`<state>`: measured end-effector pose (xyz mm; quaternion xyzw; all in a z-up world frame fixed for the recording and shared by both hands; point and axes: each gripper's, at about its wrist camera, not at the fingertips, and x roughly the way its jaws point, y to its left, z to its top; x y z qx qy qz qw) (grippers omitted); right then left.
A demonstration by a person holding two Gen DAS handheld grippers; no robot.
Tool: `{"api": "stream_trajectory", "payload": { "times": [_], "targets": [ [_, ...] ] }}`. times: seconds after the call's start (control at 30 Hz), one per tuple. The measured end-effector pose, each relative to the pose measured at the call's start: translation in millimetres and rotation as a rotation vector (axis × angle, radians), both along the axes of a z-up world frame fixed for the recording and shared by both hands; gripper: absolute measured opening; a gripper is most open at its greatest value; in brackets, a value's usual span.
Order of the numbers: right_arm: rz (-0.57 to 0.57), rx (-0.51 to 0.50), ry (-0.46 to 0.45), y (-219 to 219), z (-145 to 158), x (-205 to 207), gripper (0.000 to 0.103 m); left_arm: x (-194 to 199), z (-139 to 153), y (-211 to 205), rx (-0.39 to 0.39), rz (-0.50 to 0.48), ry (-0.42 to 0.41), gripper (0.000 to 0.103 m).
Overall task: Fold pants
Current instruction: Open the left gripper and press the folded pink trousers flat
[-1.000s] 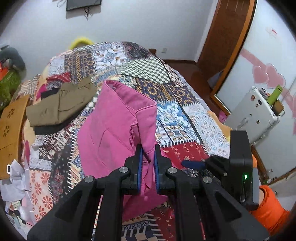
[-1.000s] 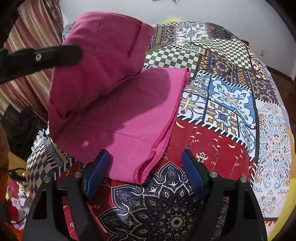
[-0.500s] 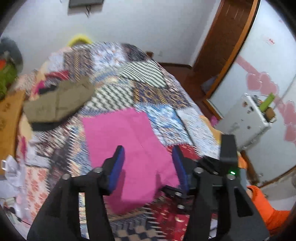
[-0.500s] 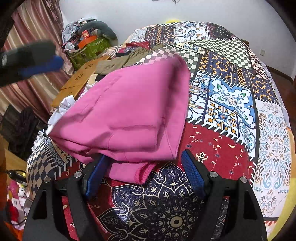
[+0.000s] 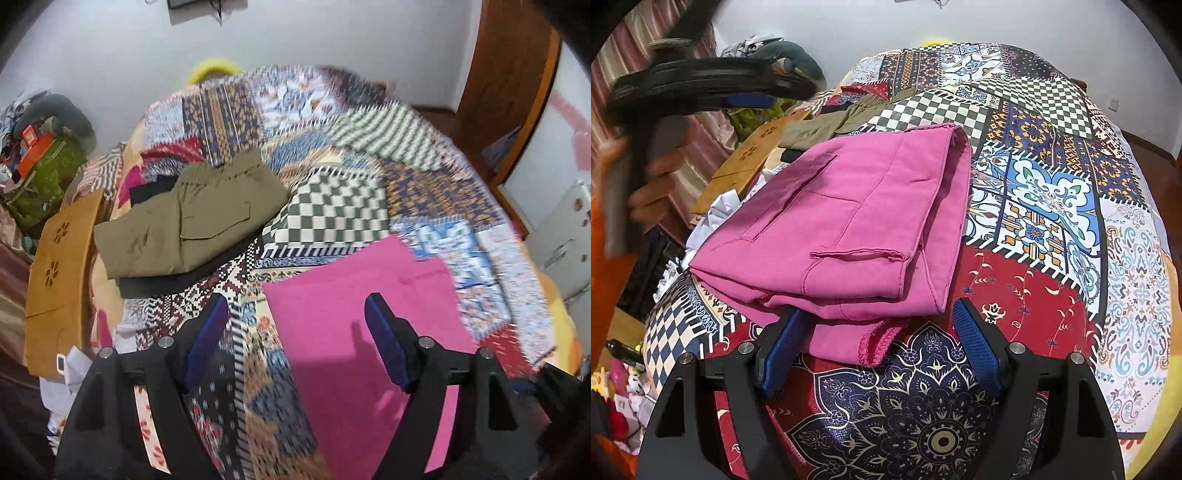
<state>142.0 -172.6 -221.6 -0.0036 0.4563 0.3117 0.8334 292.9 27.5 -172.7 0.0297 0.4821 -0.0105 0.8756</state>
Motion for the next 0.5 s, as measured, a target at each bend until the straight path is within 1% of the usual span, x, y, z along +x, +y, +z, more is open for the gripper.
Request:
{"api": "stream_trajectory", "payload": {
  "times": [0.1,0.13,0.23,0.27,0.3,0.33,0.37,0.43,0.5],
  "targets": [
    [0.001,0.0,0.0,0.0,-0.2,0.2,0.077,29.4,-26.3,1.6,0.047,0.014,0.066,0.076],
    [0.002,-0.002,0.001,-0.3,-0.2,1.0,0.077,39.7,-39.0,0.6,0.078,0.011,0.097,0.076],
    [-0.001,-0.004,0.007,-1.4,-0.2,4.2,0.077,53.5,-71.5,-1.4,0.157,0.002,0.195,0.077],
    [-0.003,-0.006,0.008,-2.0,-0.1,5.3,0.077,54.3,-82.9,-1.3,0.177,-0.007,0.224,0.079],
    [-0.006,-0.01,0.008,-2.8,0.1,6.2,0.077,51.8,-86.0,-1.1,0.185,-0.015,0.212,0.081],
    [-0.01,-0.013,0.008,-3.6,0.3,7.2,0.077,47.1,-85.5,-0.1,0.2,-0.019,0.182,0.086],
    [-0.015,-0.016,0.009,-5.1,0.5,7.9,0.077,42.4,-85.3,0.9,0.227,-0.02,0.167,0.089],
    [-0.03,-0.025,0.009,-10.6,1.5,8.7,0.077,33.2,-84.1,4.5,0.243,-0.017,0.16,0.089],
    [-0.047,-0.034,0.008,-16.0,3.0,9.5,0.077,21.9,-82.2,12.0,0.238,-0.005,0.162,0.089]
  ]
}}
